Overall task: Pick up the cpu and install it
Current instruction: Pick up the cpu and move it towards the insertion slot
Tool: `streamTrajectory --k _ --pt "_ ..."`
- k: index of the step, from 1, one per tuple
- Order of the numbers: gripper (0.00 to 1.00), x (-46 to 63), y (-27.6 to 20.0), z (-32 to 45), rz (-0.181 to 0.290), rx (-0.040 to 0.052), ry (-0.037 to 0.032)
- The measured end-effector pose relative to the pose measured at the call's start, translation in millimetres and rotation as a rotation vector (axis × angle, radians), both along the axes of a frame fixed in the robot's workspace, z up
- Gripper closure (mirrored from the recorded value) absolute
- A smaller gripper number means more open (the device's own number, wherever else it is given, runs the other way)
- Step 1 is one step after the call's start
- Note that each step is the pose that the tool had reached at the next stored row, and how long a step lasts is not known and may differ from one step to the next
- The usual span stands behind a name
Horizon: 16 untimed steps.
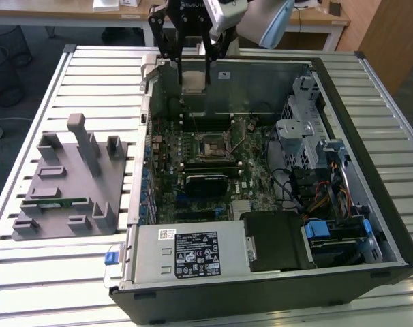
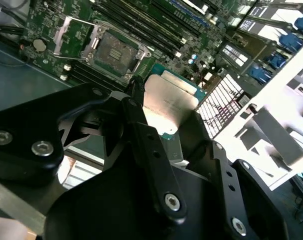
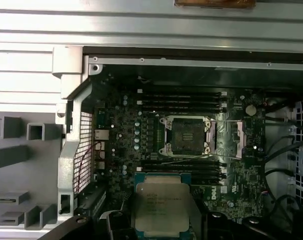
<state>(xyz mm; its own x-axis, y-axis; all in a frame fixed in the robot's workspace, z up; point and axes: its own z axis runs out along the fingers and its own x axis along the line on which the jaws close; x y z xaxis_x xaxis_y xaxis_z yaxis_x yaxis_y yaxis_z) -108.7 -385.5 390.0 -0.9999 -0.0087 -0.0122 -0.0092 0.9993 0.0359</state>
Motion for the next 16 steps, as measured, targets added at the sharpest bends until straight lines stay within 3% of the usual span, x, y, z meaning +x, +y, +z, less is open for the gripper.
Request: streamTrajectory --k 16 --pt "0.47 25.8 1.7 -0.7 0.000 0.0000 0.0000"
